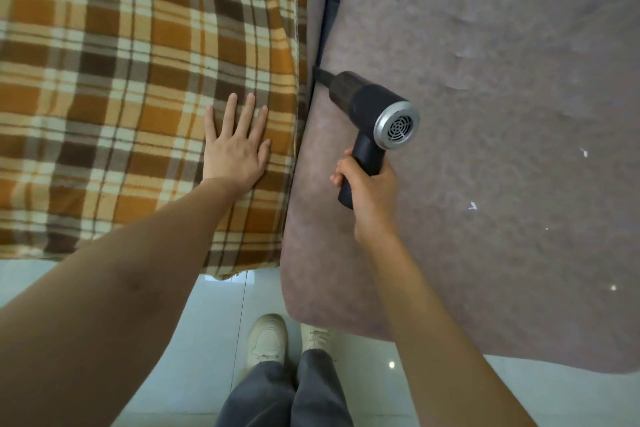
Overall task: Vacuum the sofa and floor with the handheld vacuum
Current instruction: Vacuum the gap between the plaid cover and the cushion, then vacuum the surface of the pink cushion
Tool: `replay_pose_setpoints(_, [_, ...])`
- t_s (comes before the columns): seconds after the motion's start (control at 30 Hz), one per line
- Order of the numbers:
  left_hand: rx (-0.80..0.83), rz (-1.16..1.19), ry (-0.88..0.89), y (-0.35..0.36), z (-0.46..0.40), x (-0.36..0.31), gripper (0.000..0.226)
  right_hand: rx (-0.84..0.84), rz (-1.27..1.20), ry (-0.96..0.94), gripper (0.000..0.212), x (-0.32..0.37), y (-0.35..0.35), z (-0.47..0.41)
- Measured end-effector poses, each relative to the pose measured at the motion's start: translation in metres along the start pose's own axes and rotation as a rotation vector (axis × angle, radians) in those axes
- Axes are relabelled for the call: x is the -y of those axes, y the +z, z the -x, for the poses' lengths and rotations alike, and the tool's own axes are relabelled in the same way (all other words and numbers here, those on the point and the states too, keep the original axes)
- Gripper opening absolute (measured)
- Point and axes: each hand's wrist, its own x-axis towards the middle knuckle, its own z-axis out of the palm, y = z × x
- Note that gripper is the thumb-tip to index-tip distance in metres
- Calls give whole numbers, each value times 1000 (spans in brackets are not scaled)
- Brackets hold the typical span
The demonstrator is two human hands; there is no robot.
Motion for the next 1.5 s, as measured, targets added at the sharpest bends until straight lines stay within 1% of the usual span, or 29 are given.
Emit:
replay_pose_setpoints(0.2, [-4,-18,-4,1,0,-1,60,-14,-6,-59,16,21,21,-45])
replay_pose_setpoints(0.33, [4,-19,-9,2,-1,-1,60,-33,-18,-41,17,27,24,-58])
replay_pose_setpoints(0.47, [8,-22,-7,2,-1,-1,60,-8,-2,-12,13,22,19,-53])
replay_pose_setpoints(0.63, [49,-18,-8,-2,-1,0,60,4,6,38,14,11,7,-27])
replay_pose_setpoints(0.77, [130,-11,-27,-15,-5,-2,60,34,37,46,15,7,-8,-3])
replay_pose_setpoints(0.87, [165,40,-50,-35,-7,-12,59,27,19,37,16,13,-20,15])
replay_pose_setpoints(1.03, [174,87,-23,-71,-5,-39,57,34,-35,3,16,36,-41,37])
replay_pose_setpoints(1.23, [181,128,-10,-101,-1,-68,57,12,-98,-12,17,61,-69,44])
replay_pose_setpoints(1.37, [171,145,-8,-117,4,-92,56,15,-97,-33,16,75,-100,43])
replay_pose_setpoints(1.5, [161,136,-40,-131,15,-122,56,57,-70,-45,16,86,-140,42])
